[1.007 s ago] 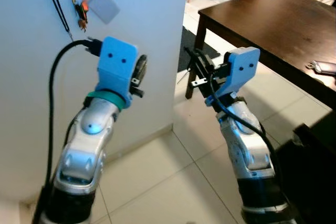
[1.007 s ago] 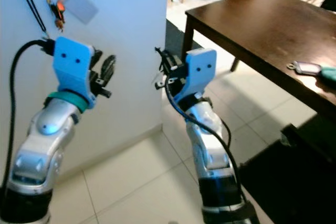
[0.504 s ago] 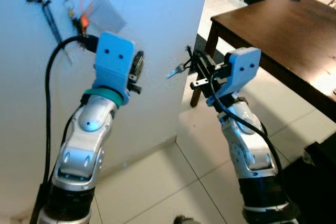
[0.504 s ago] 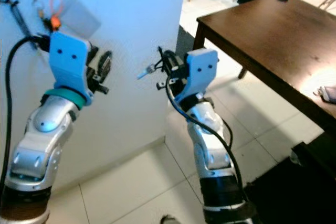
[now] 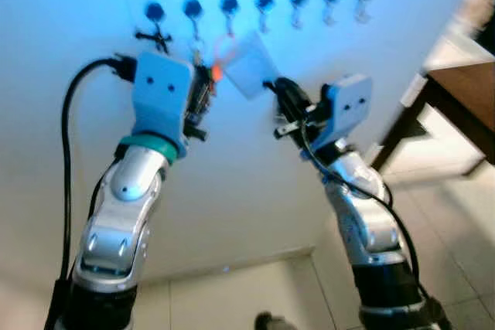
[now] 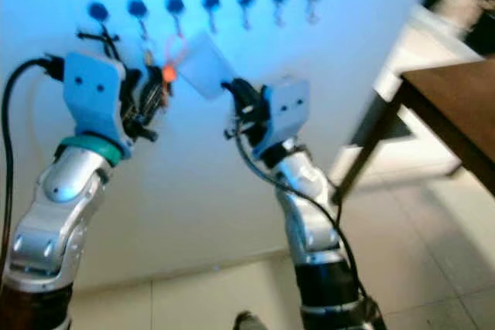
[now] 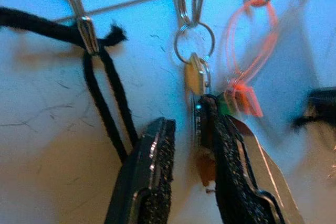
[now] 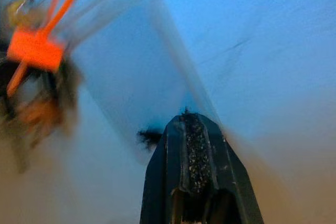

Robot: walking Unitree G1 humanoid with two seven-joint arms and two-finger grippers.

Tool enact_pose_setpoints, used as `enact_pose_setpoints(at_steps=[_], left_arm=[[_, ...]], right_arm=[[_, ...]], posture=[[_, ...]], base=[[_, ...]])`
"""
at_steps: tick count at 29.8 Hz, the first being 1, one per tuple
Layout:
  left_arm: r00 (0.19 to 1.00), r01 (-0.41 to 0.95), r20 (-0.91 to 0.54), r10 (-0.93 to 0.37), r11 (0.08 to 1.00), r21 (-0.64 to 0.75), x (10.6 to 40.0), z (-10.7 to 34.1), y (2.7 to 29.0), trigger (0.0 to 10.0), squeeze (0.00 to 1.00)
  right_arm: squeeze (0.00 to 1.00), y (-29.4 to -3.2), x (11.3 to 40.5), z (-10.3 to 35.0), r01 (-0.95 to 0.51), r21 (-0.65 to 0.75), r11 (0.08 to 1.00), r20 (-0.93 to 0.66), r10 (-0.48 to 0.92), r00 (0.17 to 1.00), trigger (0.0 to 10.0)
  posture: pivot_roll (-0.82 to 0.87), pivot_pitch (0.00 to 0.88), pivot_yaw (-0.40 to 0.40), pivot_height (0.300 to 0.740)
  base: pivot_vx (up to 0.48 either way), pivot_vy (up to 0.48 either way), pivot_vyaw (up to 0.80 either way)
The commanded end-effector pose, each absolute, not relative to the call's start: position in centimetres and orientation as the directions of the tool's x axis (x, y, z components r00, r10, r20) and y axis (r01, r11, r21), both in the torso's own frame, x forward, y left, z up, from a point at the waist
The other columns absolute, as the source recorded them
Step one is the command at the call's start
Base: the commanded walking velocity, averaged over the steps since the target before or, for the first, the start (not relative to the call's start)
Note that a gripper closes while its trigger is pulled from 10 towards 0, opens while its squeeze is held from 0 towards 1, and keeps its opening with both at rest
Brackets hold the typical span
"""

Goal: Hang keys on a hook

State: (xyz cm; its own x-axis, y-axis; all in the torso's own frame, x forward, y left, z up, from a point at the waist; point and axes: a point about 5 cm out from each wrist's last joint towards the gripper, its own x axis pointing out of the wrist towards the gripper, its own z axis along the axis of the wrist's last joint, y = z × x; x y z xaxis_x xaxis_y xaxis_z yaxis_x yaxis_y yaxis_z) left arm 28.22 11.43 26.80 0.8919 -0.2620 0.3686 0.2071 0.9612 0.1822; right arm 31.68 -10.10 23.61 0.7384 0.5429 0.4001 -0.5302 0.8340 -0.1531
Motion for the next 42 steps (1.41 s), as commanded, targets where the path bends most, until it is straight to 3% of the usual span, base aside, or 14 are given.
enact_pose_setpoints(at_steps=[1,10,17,24,28,31,35,37,42], left_arm=[[0.886,0.187,0.393,-0.245,0.966,0.181,27.1,27.2,13.0,10.0,0.0],[0.865,0.287,0.354,-0.356,0.929,0.232,24.6,26.8,13.2,10.0,0.0],[0.856,0.311,0.344,-0.387,0.915,0.255,24.5,26.5,12.6,10.0,0.0],[0.92,0.127,0.333,-0.209,0.959,0.252,26.0,25.4,14.5,10.0,0.0],[0.907,0.186,0.325,-0.269,0.947,0.263,25.3,26.2,15.0,10.0,0.0],[0.898,0.226,0.317,-0.305,0.938,0.262,25.0,26.3,14.9,10.0,0.0],[0.864,0.334,0.311,-0.395,0.913,0.234,24.2,26.8,14.4,10.0,0.0],[0.822,0.42,0.315,-0.474,0.879,0.226,23.5,27.4,14.1,10.0,0.0],[0.8,0.444,0.333,-0.499,0.866,0.231,23.3,28.1,13.8,10.0,0.0]], right_arm=[[0.0,-9.0,30.7,23.4,-0.626,-0.154,0.764,0.383,0.63,0.675,10.0],[0.0,-8.7,30.4,22.8,-0.654,-0.155,0.741,0.36,0.659,0.661,10.0],[0.0,-8.5,30.6,22.9,-0.651,-0.161,0.742,0.363,0.658,0.66,10.0],[0.0,-8.7,30.3,24.9,-0.61,-0.221,0.761,0.422,0.639,0.643,10.0],[0.0,-6.7,27.6,28.2,-0.777,-0.294,0.556,0.44,0.801,0.407,10.0],[0.0,-6.4,27.3,28.6,-0.798,-0.317,0.513,0.427,0.828,0.363,10.0],[0.0,-6.6,27.6,29.3,-0.779,-0.338,0.527,0.441,0.821,0.363,10.0],[0.0,-7.0,28.2,30.2,-0.734,-0.348,0.584,0.48,0.783,0.396,10.0],[0.0,-7.2,28.8,30.6,-0.698,-0.33,0.636,0.508,0.743,0.436,10.0]], posture=[[-0.06,0.08,0.088,0.74],[-0.04,0.071,0.079,0.74],[-0.04,0.069,0.078,0.74],[-0.05,0.069,0.086,0.74],[-0.05,0.083,0.079,0.74],[-0.05,0.085,0.076,0.74],[-0.04,0.092,0.062,0.74],[-0.04,0.094,0.056,0.74],[-0.04,0.097,0.058,0.74]], base=[[0.0,0.0,0.0],[0.0,0.0,0.0],[0.0,0.0,0.0],[0.0,0.0,0.0],[0.0,0.0,0.0],[0.0,0.0,0.0],[0.0,0.0,0.0],[0.0,0.0,0.0],[0.0,0.0,0.0]])
